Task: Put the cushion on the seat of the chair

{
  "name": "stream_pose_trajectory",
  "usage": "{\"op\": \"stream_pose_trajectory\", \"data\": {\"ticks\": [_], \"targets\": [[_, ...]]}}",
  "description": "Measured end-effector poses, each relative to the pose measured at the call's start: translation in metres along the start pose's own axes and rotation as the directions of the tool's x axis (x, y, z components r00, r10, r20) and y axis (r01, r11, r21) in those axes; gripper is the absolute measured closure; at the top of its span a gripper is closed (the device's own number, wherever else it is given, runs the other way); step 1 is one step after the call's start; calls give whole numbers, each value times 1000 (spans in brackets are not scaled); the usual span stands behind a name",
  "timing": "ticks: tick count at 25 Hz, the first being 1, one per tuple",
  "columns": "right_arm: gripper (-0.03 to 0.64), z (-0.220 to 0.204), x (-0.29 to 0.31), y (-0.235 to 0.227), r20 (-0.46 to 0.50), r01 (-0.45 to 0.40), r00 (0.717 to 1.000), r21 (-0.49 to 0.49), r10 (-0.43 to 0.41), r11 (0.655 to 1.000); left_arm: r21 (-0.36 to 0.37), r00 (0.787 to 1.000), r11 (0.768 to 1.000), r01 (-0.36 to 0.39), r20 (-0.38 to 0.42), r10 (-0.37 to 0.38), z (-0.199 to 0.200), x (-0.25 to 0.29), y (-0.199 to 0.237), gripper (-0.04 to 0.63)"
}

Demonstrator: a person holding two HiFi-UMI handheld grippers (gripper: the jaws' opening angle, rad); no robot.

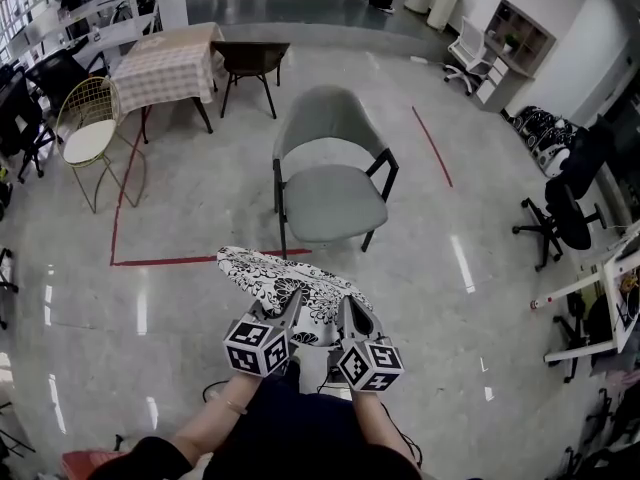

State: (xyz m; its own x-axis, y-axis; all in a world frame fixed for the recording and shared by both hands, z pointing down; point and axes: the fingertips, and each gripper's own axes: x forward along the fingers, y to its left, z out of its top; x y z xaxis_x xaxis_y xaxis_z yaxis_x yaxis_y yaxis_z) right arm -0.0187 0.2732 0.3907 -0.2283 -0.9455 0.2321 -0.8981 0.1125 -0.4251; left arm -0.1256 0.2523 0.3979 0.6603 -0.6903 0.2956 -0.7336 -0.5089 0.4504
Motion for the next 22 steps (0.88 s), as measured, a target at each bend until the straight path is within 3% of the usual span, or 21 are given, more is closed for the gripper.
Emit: {"op": "stream_pose_trajectory", "data": {"ticks": [13,22], "targets": [[626,-5,-5,-13,12,80,997,38,-81,996,-17,999,1000,19,-34,-20,-9,-3,8,565],[626,-12,5,-8,-15,53,999,27,-52,998,-28,999,1000,8,-45,-9,-15,-1,14,565]]}}
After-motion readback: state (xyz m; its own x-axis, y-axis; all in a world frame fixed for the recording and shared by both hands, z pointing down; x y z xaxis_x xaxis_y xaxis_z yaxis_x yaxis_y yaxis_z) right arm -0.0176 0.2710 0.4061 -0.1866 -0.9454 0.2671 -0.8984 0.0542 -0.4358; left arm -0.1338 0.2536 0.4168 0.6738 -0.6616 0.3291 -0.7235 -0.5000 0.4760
